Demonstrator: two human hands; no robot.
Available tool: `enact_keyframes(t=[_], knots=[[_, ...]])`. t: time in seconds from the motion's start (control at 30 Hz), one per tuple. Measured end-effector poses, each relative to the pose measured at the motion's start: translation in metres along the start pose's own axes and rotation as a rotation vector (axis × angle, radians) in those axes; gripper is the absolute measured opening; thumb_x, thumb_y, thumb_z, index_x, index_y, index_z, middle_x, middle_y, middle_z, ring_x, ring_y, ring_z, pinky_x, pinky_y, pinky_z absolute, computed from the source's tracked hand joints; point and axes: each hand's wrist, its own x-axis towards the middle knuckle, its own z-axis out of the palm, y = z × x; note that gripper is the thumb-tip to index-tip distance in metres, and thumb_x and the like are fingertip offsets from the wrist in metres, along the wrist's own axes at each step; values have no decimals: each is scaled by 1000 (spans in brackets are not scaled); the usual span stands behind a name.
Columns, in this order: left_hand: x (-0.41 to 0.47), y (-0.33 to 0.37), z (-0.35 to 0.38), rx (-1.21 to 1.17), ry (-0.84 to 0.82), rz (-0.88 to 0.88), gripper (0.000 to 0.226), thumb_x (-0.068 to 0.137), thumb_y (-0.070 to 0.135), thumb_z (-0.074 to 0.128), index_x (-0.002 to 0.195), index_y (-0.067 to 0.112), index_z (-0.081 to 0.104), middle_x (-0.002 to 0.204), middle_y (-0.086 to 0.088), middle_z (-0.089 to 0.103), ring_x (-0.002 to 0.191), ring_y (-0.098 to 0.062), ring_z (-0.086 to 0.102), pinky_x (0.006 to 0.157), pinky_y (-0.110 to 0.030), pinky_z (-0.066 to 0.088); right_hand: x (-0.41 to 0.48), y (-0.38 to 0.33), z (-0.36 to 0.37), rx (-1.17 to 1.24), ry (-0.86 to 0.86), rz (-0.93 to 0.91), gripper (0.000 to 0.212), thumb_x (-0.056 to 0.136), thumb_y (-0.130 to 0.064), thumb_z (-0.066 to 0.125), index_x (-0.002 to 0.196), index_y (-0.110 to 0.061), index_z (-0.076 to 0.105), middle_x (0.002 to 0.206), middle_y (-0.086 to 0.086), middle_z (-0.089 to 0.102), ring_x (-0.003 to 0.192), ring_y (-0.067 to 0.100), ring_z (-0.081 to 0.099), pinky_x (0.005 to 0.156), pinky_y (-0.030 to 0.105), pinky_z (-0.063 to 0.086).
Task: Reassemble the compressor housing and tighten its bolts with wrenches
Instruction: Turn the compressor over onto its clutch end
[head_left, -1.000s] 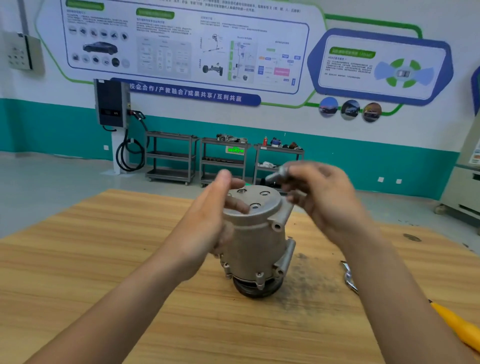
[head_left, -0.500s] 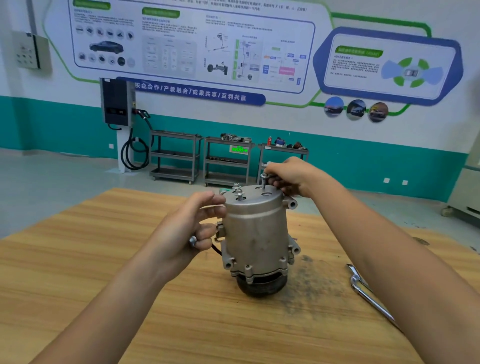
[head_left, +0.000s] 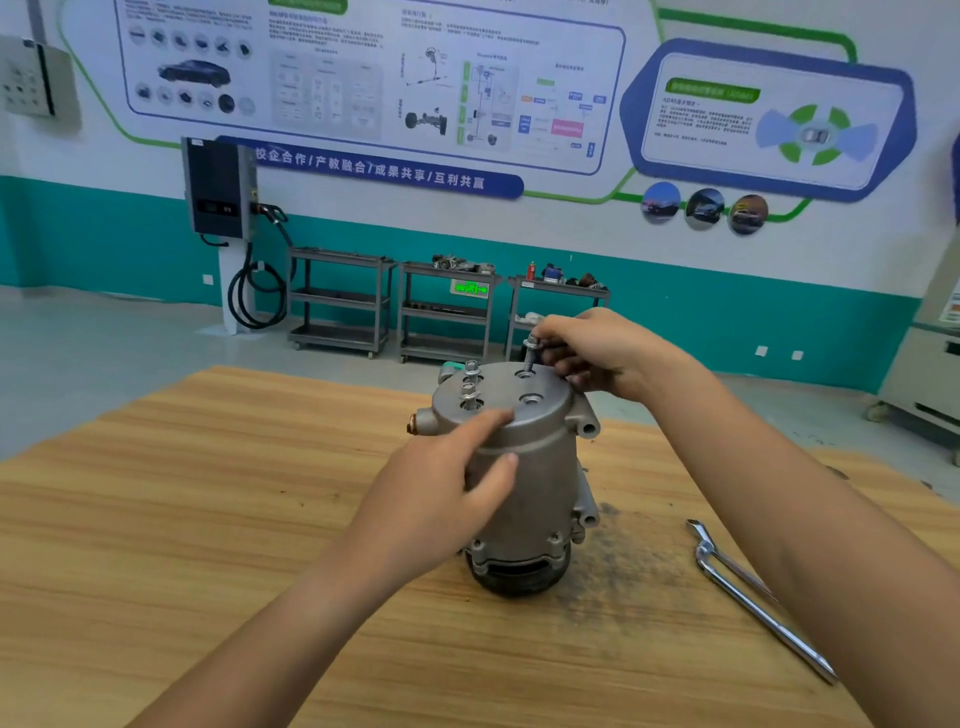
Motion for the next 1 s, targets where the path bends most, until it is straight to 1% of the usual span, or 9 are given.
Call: enact_keyframes(t=[0.2,0.37,0.47,0.6,0.67,0.77,0.83,0.9,1.0], knots=[[-16,1,0,-56,-35,33,42,89,39,53,130,40,49,55,8,53,53,-4,49,51,-22,34,-6,-4,-5,-189,-54,-21,20,86,-24,59,69,-14,57,43,-9,45,33,5,36,35,13,30],[-24,8,3,-29,-84,41,51,80,51,40,130,47,43,60,2,57,58,-7,50,59,-28,41,-19,3,-15,-317,-36,-16,24,84,-28,61,65,-16,55,46,-7,49,39,7,38,38,18,33],[-25,12,6,-27,-81,48,48,82,50,43,130,49,41,58,1,56,57,-8,49,58,-31,42,-30,18,-27,-260,0,-32,17,85,-27,63,74,-14,61,57,-4,49,42,7,39,39,19,32],[-23,13,7,-52,-72,45,42,88,39,53,129,45,46,56,-2,56,55,-11,51,53,-25,37,-47,42,-36,-79,18,-79,7,87,-21,63,81,-18,64,52,-8,47,37,2,38,38,16,32],[-19,16,6,-94,-54,25,39,87,44,53,126,41,52,56,-2,55,53,-9,50,51,-24,35,-52,47,-37,-57,29,-108,9,88,-21,62,80,-19,63,48,-11,47,36,1,38,38,15,33],[-14,22,4,-117,-31,-5,49,80,53,41,121,34,59,57,18,56,55,1,52,51,-17,35,-59,50,-36,-88,89,-162,9,88,-24,64,79,-21,63,51,-11,51,37,-2,40,39,13,35],[-14,25,3,-92,-32,7,60,78,61,32,123,31,58,56,28,54,56,4,53,51,-14,36,-65,52,-34,-83,168,-245,10,86,-27,66,78,-22,63,55,-12,52,39,-4,42,41,10,35],[-15,28,3,-116,-37,13,68,75,67,23,124,33,55,56,30,55,56,4,53,52,-15,36,-78,55,-29,-86,331,-440,11,84,-24,69,76,-21,63,56,-12,50,47,-3,44,46,8,34],[-13,37,2,-367,-106,-158,65,73,79,21,115,40,53,46,14,52,40,0,44,42,-15,30,-110,61,-1,-169,404,-871,8,79,-20,72,76,-22,65,64,-10,53,59,1,46,56,8,34]])
